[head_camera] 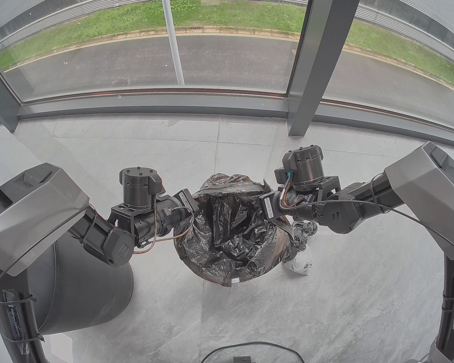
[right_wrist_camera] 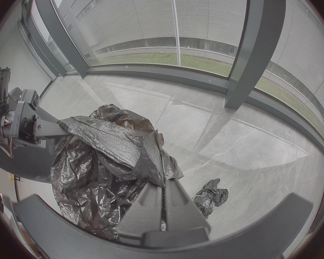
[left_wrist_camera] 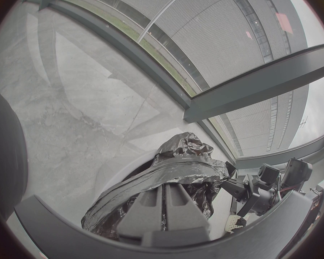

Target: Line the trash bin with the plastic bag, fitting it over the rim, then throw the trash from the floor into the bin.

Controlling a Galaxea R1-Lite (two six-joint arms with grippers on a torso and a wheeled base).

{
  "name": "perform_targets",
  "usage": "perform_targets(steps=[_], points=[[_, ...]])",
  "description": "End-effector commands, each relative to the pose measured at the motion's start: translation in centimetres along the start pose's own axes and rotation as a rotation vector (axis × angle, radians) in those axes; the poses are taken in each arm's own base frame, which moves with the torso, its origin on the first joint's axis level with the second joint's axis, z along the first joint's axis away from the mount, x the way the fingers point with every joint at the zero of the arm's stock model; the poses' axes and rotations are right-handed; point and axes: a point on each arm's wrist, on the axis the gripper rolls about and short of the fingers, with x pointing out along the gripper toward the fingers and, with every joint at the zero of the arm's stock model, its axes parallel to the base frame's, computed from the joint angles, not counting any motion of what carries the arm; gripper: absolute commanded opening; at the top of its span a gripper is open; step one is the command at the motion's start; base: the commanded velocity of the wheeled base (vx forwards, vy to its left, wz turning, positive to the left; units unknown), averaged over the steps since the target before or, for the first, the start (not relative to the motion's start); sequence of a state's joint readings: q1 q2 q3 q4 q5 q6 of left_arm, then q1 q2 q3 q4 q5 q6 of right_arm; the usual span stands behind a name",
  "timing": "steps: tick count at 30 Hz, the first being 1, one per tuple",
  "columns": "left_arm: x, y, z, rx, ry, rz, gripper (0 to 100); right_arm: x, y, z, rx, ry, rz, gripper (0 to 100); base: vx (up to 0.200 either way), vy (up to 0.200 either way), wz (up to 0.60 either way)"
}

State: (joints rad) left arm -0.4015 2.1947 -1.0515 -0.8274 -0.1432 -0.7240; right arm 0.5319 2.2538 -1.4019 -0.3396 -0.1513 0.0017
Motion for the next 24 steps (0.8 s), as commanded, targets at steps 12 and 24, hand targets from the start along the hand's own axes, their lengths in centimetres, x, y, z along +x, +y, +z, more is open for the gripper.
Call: perform_targets(steps=[12, 24], points=[[0.97, 0.73, -0.61, 0.073, -0.058, 0.032, 0, 0.4, 0.07, -0.07, 0.003, -0.033, -0.002, 0, 0.0, 0.0, 0.0], [0.85, 0.61, -0.33, 0.074, -0.079, 0.044, 0, 0.29, 0.2, 0.71, 0.01, -0.105, -0.001, 0, 0.0, 0.0, 0.0]])
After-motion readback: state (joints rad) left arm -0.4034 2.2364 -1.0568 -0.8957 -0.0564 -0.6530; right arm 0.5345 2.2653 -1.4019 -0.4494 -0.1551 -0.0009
